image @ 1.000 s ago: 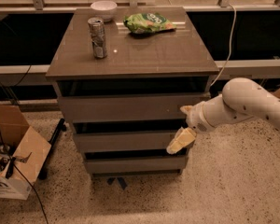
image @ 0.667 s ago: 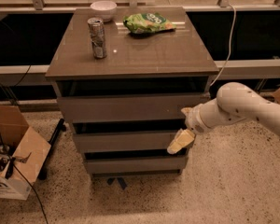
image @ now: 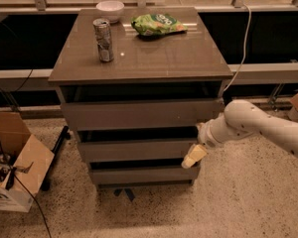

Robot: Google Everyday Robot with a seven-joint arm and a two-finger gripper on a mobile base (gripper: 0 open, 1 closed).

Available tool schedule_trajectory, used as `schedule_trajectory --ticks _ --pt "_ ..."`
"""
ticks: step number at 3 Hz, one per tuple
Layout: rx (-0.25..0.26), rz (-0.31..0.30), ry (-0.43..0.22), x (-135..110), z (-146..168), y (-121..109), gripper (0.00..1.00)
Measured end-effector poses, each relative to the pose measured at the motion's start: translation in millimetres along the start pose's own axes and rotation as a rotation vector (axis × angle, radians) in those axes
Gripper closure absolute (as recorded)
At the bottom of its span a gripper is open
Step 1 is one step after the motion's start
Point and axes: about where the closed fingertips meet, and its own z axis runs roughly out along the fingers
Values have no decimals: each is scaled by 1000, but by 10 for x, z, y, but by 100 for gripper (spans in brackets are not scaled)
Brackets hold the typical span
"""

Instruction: Open middle drawer

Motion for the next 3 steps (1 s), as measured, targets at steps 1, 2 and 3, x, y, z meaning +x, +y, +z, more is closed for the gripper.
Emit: schedule_trajectory --ticks 1,2,3 --pt "0 7 7 171 188 -118 0" --pt "-15 14 -1 284 382 -201 0" --pt "-26 27 -25 331 576 -276 0"
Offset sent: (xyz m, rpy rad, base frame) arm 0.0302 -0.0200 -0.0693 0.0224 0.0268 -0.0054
